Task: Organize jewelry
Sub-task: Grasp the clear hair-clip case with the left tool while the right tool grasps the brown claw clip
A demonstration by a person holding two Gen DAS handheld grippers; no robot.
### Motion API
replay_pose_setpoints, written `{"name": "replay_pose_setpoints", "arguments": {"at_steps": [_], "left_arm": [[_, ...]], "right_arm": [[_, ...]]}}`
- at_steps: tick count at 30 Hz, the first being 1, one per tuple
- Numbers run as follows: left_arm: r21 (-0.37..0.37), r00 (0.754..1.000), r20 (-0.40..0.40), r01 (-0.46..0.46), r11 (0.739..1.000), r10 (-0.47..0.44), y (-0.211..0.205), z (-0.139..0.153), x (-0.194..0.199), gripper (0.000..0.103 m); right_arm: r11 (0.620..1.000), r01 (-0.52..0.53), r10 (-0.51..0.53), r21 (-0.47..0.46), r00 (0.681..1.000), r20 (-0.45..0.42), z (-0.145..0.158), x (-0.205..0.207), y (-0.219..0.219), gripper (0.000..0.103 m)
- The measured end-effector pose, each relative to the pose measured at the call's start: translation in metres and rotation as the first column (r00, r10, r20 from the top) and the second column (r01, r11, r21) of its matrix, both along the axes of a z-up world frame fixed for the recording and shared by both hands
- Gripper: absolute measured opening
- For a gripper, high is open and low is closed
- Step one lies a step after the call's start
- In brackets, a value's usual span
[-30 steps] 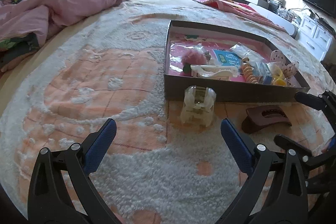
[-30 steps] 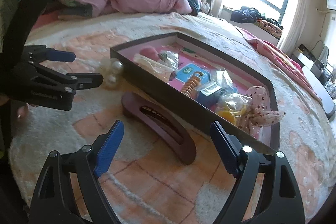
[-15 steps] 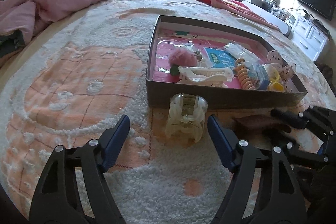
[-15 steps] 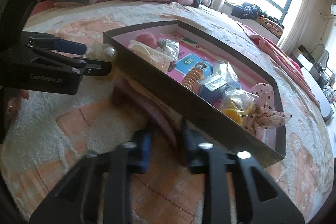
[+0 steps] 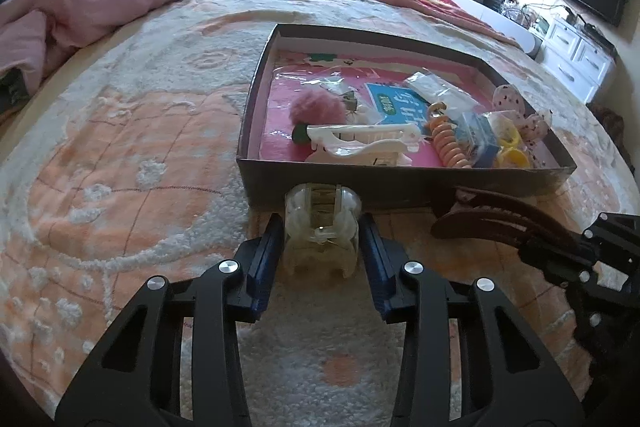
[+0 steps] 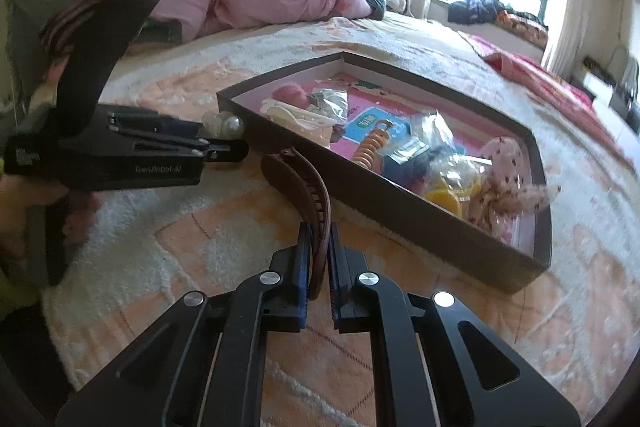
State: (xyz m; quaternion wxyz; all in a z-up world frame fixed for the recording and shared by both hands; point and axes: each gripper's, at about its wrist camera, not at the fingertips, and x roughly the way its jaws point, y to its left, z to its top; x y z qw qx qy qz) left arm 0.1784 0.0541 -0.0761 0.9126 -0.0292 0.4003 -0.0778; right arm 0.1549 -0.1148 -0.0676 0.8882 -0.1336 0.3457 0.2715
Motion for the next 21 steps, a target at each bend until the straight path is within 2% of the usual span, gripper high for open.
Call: {"name": "replay_pose_setpoints", "arguments": {"at_steps": [10,21], "left_arm": [[-0.026,0.998,0.043,0.036,0.999,-0.035,-0.012,0.017,-0.02,0.031],[-0.037,0.994,0.094,0.058,0.998,-0.054,-0.033,0.041,-0.029,0.031]], "right_arm": [[0.993,0.025,-0.02,0.118,0.999,-0.045,0.014,-0.013,-0.028,0.008],[0.982,0.098,-0.103,0.163,0.995,0.018,0.04,-0.018,-0.067,0.008]]}}
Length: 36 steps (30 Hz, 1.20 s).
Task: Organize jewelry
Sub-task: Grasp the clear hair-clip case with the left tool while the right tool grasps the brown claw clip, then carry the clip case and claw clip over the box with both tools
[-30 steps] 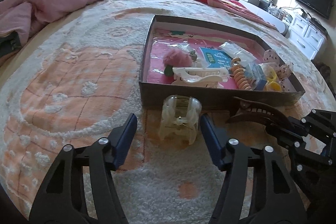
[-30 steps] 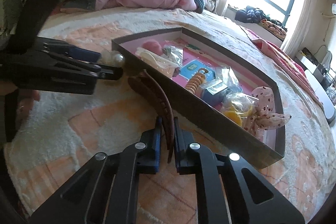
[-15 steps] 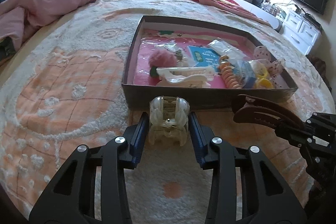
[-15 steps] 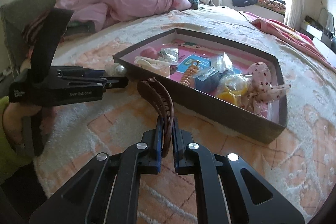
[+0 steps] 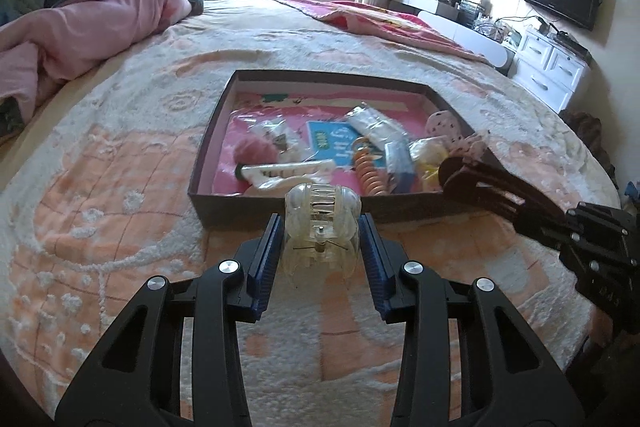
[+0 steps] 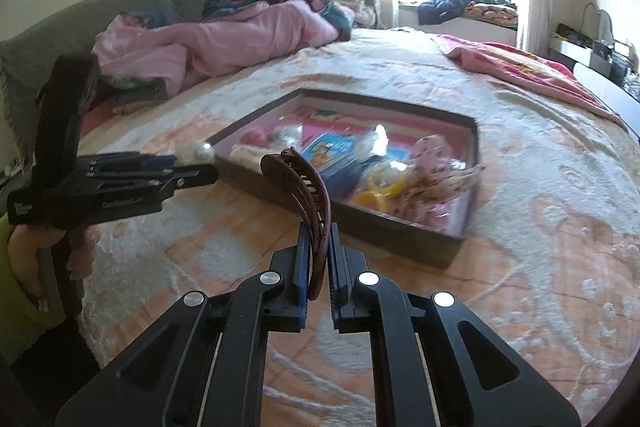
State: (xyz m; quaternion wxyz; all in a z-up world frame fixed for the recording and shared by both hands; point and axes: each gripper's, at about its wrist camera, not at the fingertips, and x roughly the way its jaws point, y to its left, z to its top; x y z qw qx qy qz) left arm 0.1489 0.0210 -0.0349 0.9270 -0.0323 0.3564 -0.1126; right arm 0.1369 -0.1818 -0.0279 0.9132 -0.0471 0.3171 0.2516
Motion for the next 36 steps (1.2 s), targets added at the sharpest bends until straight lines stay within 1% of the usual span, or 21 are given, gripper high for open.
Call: {"name": "replay_pose_setpoints", "arguments": {"at_steps": [5,11,25,36], "left_arm": [[0.004,1.0,0.01,0.006,1.0,-0.006,-0.011,0.006,0.002,0.031],[0.006,1.0,0.019,0.016,1.0,-0.016,-0.023,0.011,0.013,0.031],[0.024,0.999,0.007,0.043,0.999,-0.043,-0.056,0.009,0.051,0.031],[0.066,1.0,-0.002,0.028,0.997,-0.028,-0.071,0.008,0.087,0.031]], "right_arm": [[0.998,0.058,-0.058,0.015,0.998,0.017,0.006,0.007,-0.02,0.008],[0.994,0.11,-0.11,0.021,0.994,0.015,0.007,0.017,-0.035,0.008],[0.975,0.219,-0.219,0.021,0.976,-0.008,0.004,0.059,-0.063,0.008],[0.975,0.221,-0.221,0.004,0.975,0.007,0.002,0.09,-0.056,0.008]]}}
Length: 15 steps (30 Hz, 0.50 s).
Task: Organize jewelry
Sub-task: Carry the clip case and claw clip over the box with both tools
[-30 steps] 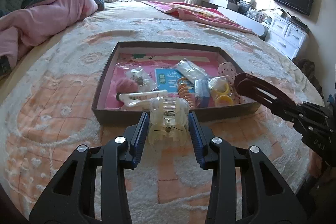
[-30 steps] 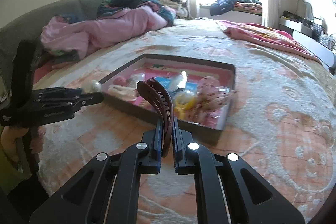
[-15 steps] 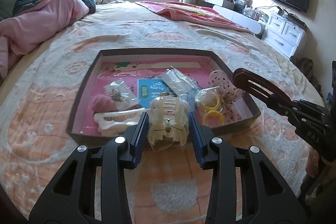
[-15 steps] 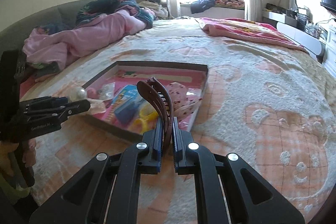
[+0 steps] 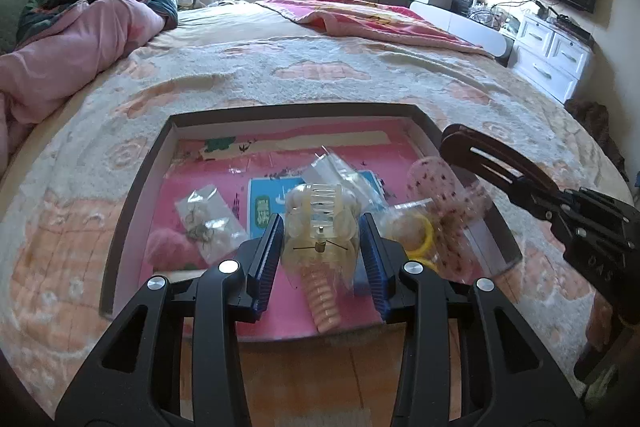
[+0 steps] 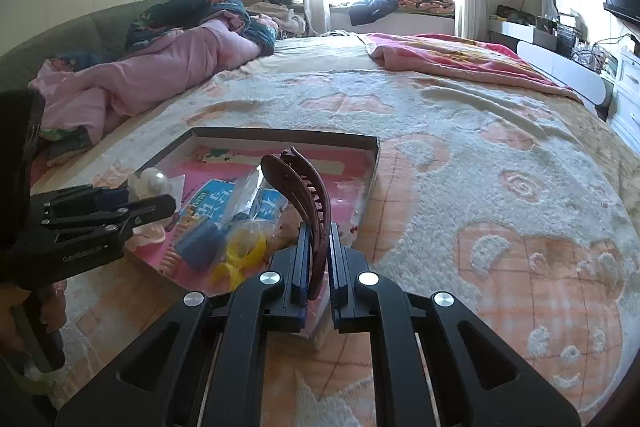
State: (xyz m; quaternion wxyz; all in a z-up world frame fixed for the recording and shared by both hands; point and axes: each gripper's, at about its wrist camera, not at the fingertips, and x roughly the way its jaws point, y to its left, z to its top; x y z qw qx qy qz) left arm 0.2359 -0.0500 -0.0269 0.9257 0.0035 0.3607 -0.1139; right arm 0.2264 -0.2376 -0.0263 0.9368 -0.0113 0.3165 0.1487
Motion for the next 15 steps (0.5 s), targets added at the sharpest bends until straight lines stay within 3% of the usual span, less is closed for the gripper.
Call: {"name": "replay_pose_setpoints", "arguments": {"at_steps": [15], "left_arm": [[0.022,0.999,-0.034,-0.025,0.999,0.026,-0.003,-0.012,0.039,0.031]], "right_arm": [[0.997,-0.016,0.013,-0.081,0.999,-0.039,-0.021,0.033,0.022,0.008]]}}
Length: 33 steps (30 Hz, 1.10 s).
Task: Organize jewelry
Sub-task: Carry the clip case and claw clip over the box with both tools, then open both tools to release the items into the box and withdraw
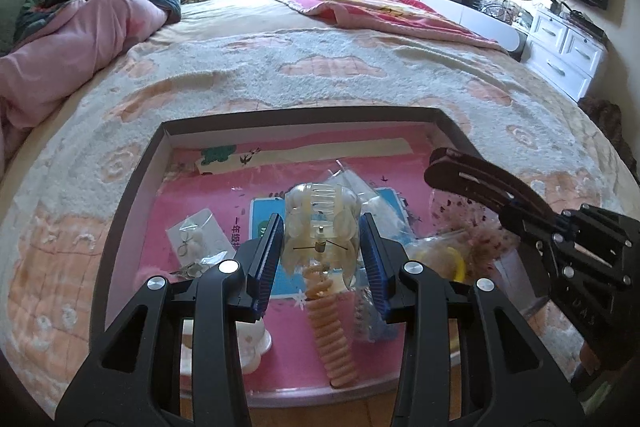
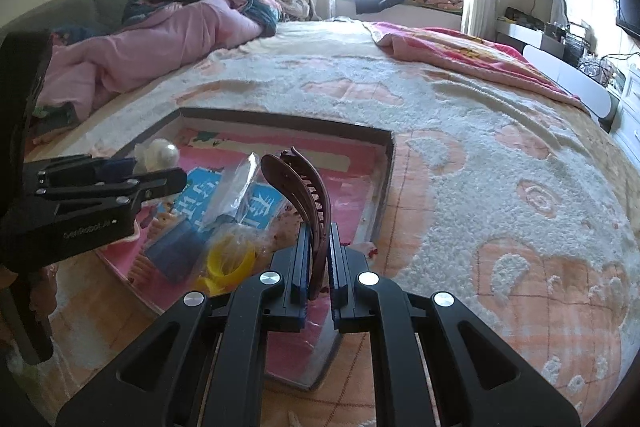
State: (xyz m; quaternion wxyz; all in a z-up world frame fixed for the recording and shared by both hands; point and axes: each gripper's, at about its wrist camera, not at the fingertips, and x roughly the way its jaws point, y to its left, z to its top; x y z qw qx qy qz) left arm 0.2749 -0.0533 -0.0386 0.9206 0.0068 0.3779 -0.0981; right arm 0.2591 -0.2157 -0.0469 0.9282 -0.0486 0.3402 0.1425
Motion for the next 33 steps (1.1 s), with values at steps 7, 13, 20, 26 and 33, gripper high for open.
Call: {"name": "replay_pose_setpoints", "arguments": {"at_steps": [7,13,20,26,33], "left_arm": [[-0.012,0.999,-0.029,-0.017,1.0,0.017,0.004,-0.01,0.009,0.031],[-0.019,0.998,-0.048,-0.037,0.999,0.036,0.009,-0.017,0.011,0.031],[-0.041,0.996,-0.059,-0.062,0.997,0.059,0.019,-0.018,0.009,0.031],[-0.04,0.997,-0.056,-0.059,0.997,0.057,0.018,-0.018,0.006,0.036],[-0.044,0.997,-0.043,-0.065,0.997,0.063,0.021,-0.013,-0.002,0.051]], "right_arm": [[1.0,-0.005,0.005,-0.003,1.0,-0.019,-0.007,-0.001,0.003,0.008],[1.0,-0.018,0.018,0.01,0.999,-0.035,-0.009,-0.005,0.007,0.009],[0.999,-0.027,0.029,0.027,0.998,-0.048,-0.009,-0.009,0.008,0.011],[0.999,-0.032,0.034,0.041,0.998,-0.044,-0.007,-0.012,0.007,0.019],[0.998,-0.042,0.043,0.049,0.999,-0.013,-0.001,-0.02,0.007,0.039]]}}
